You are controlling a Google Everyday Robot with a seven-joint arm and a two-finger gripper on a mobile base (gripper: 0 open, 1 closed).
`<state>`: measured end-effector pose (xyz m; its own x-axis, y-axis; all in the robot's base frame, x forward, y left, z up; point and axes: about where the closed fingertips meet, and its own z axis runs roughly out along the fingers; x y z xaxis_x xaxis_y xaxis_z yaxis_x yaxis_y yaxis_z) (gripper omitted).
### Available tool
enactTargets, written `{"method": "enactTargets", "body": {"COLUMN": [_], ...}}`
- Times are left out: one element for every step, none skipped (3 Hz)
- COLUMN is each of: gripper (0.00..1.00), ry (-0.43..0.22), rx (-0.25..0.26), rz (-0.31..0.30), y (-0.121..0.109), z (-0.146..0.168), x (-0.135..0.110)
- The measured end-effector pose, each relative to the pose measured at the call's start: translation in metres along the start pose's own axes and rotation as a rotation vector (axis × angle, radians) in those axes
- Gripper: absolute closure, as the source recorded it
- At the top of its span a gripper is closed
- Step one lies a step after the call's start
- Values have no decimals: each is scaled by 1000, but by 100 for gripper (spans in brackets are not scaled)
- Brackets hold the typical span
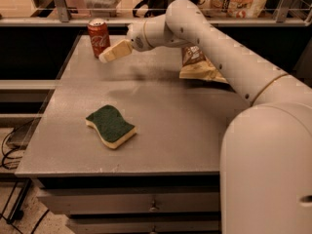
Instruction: Knock coke can over
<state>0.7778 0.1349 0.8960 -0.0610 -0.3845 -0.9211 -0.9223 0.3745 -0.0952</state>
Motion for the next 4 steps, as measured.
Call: {"method": "enactTargets", "body": {"gripper": [0, 0, 0, 18], "ry": [-26, -61, -88, -79], "rx": [-18, -38, -66, -102], "rz": [12, 2, -27, -81], "y": [-9, -14, -9, 5], "z": [25, 46, 61, 71], "x": [-6, -24, -44, -59]}}
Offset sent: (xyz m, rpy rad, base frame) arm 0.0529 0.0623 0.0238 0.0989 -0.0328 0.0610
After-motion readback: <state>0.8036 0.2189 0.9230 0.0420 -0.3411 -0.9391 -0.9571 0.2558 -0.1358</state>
